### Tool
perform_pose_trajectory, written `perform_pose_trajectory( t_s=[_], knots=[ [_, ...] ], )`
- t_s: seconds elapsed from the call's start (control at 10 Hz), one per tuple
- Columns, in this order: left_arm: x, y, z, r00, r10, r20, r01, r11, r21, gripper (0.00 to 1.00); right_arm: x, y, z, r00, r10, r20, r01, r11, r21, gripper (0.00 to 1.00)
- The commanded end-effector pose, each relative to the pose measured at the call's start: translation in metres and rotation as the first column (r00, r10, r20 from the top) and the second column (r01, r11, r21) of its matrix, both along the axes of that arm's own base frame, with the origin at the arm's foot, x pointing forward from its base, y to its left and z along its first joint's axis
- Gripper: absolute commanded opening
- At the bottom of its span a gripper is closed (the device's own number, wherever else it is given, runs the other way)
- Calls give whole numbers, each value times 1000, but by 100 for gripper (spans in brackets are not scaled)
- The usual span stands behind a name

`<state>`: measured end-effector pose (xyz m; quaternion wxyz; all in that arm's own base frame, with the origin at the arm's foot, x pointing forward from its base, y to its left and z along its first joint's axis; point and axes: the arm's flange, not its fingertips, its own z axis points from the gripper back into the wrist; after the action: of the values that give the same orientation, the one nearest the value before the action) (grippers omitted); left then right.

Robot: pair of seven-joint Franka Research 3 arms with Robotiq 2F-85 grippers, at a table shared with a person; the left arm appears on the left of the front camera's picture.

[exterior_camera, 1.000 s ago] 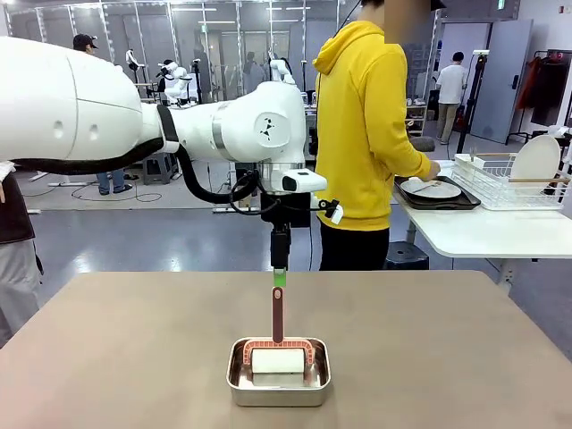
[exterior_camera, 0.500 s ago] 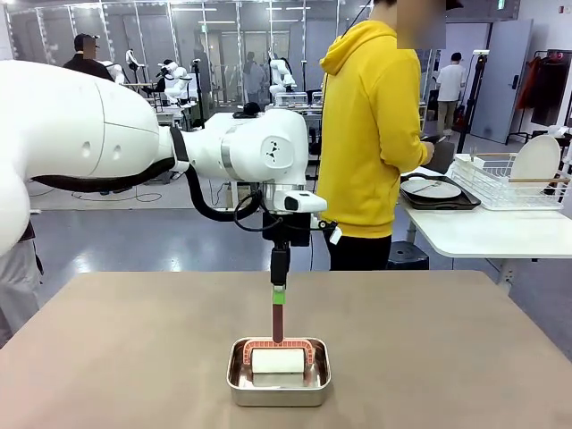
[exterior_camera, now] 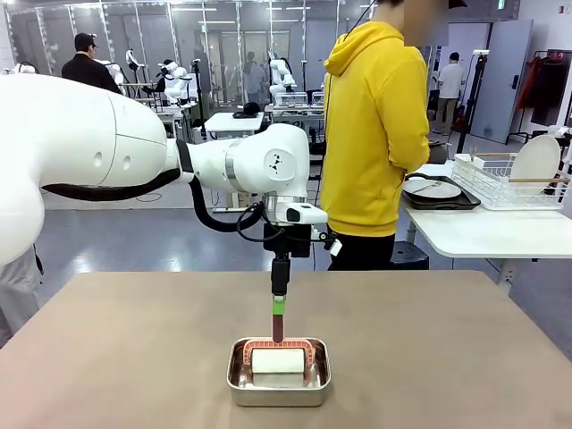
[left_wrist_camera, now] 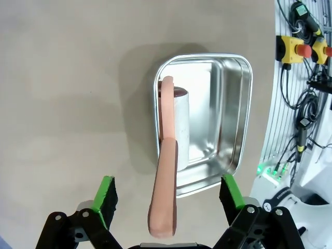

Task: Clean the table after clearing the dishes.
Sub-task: When the right (or left) Handle tray is removed, use the right hand (or left hand) to clean the right (or left) side of the table with the Lint Roller.

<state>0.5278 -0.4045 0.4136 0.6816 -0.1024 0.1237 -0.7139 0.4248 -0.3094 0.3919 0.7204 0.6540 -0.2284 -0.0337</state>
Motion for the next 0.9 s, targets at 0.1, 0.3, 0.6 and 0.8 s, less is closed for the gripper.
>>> perform_pose_trajectory(
  t_s=[0.1,0.3,0.6,0.8],
  knots=[
    [-14,-1,-11,999,34,25,-34,999,12,100,-2,1,4,1000,12,-3,-12,1000,-8,100],
    [-17,4,-12,998,44,37,-44,999,-7,100,-2,1,4,1000,12,-3,-12,1000,-8,100],
    [-21,15,-11,997,54,47,-54,999,1,84,-2,1,4,1000,12,-3,-12,1000,-8,100],
    [-22,24,-6,996,67,59,-66,998,-13,72,-2,1,4,1000,12,-3,-12,1000,-8,100]
  ],
)
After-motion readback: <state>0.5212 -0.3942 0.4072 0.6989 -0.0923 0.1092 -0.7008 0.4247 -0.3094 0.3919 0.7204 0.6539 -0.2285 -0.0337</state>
